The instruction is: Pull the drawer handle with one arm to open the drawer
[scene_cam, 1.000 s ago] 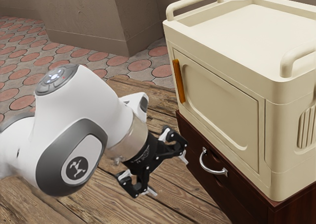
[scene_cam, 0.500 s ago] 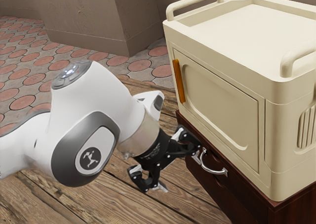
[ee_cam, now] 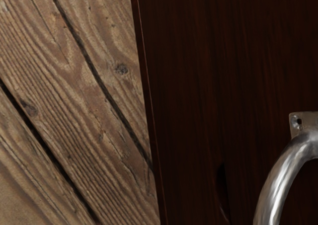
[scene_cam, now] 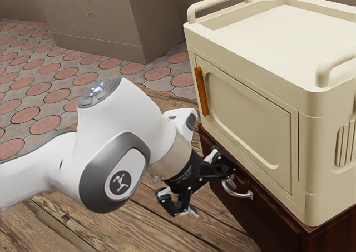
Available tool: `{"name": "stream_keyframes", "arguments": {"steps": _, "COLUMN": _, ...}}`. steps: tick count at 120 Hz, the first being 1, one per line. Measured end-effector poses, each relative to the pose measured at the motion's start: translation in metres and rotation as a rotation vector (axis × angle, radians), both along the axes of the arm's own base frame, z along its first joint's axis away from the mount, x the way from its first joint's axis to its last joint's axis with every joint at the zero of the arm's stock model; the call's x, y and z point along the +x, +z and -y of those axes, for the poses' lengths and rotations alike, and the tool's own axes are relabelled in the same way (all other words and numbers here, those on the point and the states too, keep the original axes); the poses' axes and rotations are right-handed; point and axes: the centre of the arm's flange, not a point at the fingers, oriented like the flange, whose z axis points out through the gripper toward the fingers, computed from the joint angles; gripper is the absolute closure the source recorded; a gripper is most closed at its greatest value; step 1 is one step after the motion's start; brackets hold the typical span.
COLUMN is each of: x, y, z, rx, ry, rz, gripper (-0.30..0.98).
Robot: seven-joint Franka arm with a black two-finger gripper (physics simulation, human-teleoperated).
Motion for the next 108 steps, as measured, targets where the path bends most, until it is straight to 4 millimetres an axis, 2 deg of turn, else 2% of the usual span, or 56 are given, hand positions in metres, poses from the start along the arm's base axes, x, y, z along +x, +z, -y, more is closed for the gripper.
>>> {"name": "stream_keyframes", "arguments": {"steps": 37, "x": 0.003, "y": 0.0, "z": 0.0, "rx": 0.009, "ry": -0.002, "rz": 0.023, "gripper": 0.0}}
{"name": "stream_keyframes", "arguments": {"steps": 108, "x": -0.013, "y": -0.006, "z": -0.001, "rx": 0.051, "ry": 0.009, "rz": 0.019, "gripper": 0.0}}
